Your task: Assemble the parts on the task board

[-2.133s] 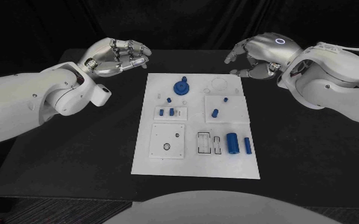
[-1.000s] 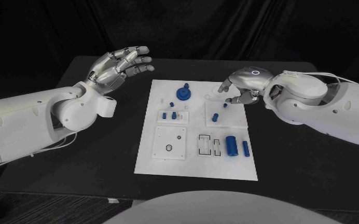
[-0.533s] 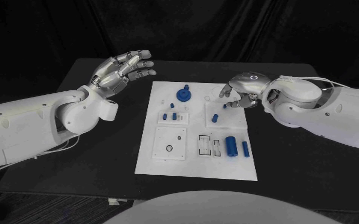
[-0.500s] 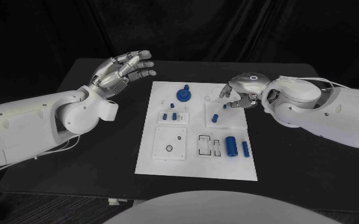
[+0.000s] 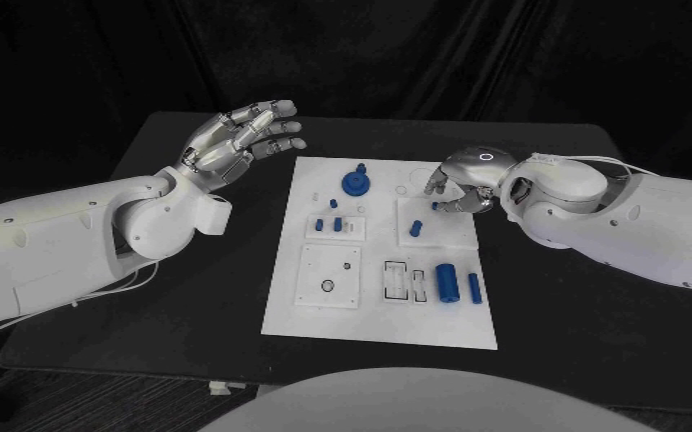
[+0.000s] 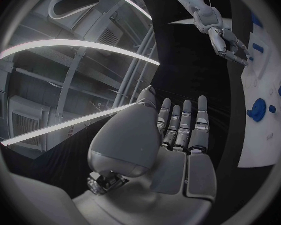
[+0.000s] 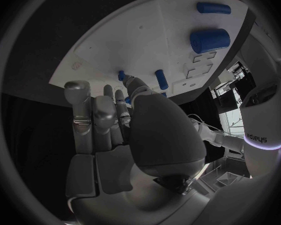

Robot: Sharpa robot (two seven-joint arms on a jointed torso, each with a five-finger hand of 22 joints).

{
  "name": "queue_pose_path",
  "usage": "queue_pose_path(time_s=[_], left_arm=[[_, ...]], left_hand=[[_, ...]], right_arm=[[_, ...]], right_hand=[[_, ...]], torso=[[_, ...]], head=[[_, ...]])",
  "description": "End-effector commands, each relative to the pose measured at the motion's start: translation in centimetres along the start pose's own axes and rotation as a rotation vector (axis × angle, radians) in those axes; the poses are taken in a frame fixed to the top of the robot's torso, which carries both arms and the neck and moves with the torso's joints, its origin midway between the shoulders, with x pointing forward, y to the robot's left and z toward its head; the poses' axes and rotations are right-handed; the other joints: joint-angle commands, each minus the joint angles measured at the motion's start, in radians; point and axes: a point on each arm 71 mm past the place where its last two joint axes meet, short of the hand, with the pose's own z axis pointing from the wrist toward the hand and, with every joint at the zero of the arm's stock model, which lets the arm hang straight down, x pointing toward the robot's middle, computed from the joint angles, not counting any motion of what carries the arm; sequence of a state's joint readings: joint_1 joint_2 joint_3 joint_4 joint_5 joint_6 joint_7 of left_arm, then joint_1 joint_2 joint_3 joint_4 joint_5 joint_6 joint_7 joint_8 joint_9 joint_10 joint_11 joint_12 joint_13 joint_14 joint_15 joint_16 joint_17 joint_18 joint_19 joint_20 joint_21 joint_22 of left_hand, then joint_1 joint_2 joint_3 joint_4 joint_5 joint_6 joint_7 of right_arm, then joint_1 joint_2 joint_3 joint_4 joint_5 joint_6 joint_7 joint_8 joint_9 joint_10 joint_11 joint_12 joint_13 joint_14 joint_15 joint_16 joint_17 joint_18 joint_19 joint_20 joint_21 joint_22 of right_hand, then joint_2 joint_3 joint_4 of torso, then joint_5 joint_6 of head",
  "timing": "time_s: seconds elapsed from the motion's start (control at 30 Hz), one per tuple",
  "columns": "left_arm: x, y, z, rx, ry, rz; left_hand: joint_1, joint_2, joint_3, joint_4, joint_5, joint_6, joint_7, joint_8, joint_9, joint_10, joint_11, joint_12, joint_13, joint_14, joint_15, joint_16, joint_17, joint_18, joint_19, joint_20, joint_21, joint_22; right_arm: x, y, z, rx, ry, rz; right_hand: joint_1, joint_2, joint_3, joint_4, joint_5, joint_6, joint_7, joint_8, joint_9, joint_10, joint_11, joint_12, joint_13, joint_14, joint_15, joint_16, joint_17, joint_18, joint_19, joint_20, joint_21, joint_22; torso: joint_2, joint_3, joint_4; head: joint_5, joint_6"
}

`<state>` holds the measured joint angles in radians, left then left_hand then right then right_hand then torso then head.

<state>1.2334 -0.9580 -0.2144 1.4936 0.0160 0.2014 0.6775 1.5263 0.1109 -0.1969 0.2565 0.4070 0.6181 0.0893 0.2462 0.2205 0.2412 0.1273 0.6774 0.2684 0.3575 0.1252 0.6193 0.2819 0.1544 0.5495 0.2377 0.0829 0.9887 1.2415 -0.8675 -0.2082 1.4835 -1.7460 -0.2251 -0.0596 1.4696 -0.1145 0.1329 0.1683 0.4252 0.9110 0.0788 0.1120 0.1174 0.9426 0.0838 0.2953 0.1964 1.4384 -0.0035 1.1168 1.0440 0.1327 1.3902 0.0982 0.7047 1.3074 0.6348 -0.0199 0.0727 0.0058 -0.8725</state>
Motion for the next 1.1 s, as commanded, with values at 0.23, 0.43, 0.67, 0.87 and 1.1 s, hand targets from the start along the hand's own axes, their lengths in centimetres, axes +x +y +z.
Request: queue_pose_path(time_s=[0.23,0.43,0.67,0.87,1.1], left_arm=[[0.2,-0.1,0.1,0.045,0.015,-0.026],[0.1,0.0,0.1,0.039,0.015,-0.026],[0.1,0.1,0.1,0.032,0.018,-0.029],[0.2,0.3,0.1,0.027,0.021,-0.033],[0.2,0.4,0.0,0.019,0.023,-0.036]], left_hand=[[0.021,0.011,0.001,-0.019,0.015,-0.013,0.006,0.020,-0.005,-0.013,0.001,0.013,-0.010,0.000,0.009,0.007,-0.004,0.016,0.002,0.011,-0.010,-0.004],[0.026,0.013,0.003,-0.025,0.021,-0.016,0.009,0.025,-0.007,-0.015,0.000,0.016,-0.014,-0.001,0.009,0.009,-0.006,0.016,0.003,0.012,-0.011,-0.005],[0.033,0.018,0.005,-0.035,0.030,-0.019,0.024,0.035,-0.010,-0.018,-0.008,0.022,-0.019,-0.003,0.010,0.011,-0.008,0.017,0.004,0.014,-0.013,-0.006],[0.035,0.020,0.007,-0.039,0.034,-0.021,0.030,0.039,-0.012,-0.020,-0.010,0.024,-0.022,-0.003,0.011,0.013,-0.009,0.017,0.004,0.014,-0.013,-0.006],[0.039,0.024,0.010,-0.044,0.041,-0.023,0.035,0.044,-0.014,-0.022,-0.010,0.027,-0.025,-0.002,0.014,0.015,-0.009,0.018,0.005,0.015,-0.014,-0.006]], right_arm=[[0.5,0.2,0.2,-0.016,0.002,-0.004],[0.8,0.3,0.3,-0.020,0.006,-0.002],[1.1,0.3,0.4,-0.022,0.017,-0.002],[1.3,0.4,0.6,-0.026,0.024,-0.002],[1.5,0.5,0.8,-0.032,0.029,-0.001]], right_hand=[[-0.012,-0.002,0.016,0.001,-0.017,0.039,0.003,0.018,0.015,0.018,-0.001,0.013,0.002,0.004,-0.004,0.007,0.001,-0.002,0.001,-0.006,-0.003,0.088],[-0.013,-0.002,0.021,0.000,-0.018,0.061,0.004,0.029,0.026,0.024,-0.002,0.018,0.003,0.004,-0.004,0.009,0.001,-0.002,0.002,-0.006,-0.002,0.088],[-0.006,0.000,0.036,-0.007,0.006,0.098,0.023,0.046,0.045,0.034,-0.005,0.026,0.005,0.003,-0.005,0.005,-0.006,-0.001,0.003,-0.007,-0.005,0.088],[0.000,-0.001,0.051,-0.012,0.022,0.106,0.033,0.046,0.053,0.056,-0.008,0.033,0.004,0.000,-0.006,-0.014,-0.029,-0.002,0.006,-0.008,-0.002,0.088],[0.007,-0.003,0.068,-0.019,0.039,0.114,0.042,0.046,0.057,0.071,-0.011,0.032,0.001,0.001,-0.008,-0.017,-0.034,-0.002,0.007,-0.010,-0.002,0.088]], torso=[[0.001,0.0006,-0.0010],[0.000,0.0003,-0.0011],[-0.001,-0.0002,-0.0009],[-0.001,-0.0002,-0.0012],[-0.001,-0.0010,-0.0007]], head=[[-0.002,0.000],[-0.001,0.000],[0.000,0.000],[0.001,0.000],[0.003,0.000]])
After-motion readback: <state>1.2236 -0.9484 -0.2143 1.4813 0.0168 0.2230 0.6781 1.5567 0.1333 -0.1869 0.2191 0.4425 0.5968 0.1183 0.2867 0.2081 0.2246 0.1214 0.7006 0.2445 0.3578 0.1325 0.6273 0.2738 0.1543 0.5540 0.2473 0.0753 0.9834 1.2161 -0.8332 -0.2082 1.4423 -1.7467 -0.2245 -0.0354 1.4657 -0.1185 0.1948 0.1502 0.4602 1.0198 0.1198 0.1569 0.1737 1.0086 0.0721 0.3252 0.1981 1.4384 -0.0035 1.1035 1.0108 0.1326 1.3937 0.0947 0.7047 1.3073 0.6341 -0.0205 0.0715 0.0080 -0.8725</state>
